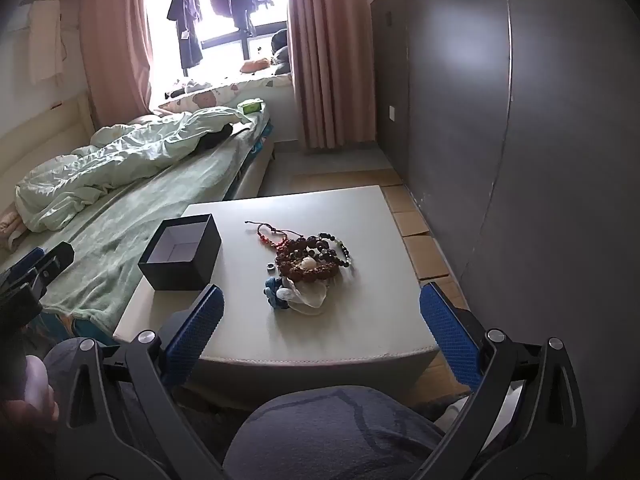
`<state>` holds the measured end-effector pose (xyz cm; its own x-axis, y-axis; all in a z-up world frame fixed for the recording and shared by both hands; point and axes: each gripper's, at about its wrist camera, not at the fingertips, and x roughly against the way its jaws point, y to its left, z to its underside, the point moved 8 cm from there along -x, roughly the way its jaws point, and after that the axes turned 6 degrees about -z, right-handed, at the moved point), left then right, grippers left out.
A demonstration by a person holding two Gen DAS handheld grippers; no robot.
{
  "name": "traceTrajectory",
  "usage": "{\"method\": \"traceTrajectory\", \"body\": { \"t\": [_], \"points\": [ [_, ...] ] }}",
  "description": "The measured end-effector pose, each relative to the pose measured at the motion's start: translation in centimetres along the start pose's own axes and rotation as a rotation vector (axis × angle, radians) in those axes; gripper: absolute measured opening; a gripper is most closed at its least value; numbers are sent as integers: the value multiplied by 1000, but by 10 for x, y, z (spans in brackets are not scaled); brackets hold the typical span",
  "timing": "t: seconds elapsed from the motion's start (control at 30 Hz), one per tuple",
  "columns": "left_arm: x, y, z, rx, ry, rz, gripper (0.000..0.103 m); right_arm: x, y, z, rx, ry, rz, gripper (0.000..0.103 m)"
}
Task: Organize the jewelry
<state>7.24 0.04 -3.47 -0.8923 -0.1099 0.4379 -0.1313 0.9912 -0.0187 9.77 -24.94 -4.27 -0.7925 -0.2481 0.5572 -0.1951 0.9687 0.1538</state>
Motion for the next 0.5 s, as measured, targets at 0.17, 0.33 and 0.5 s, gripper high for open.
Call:
{"method": "traceTrajectory", "body": {
  "t": [0.17, 0.33, 0.5],
  "points": [
    [-1, 0, -1, -7, 0, -6, 95, 0, -1, 3, -3, -5, 1, 98],
    [-1, -1, 3, 0, -3, 2, 95, -1, -3, 1, -8, -3, 3, 98],
    [-1, -3, 3, 3, -1, 1, 95, -1, -2, 0, -12, 0, 5, 98]
  ]
}}
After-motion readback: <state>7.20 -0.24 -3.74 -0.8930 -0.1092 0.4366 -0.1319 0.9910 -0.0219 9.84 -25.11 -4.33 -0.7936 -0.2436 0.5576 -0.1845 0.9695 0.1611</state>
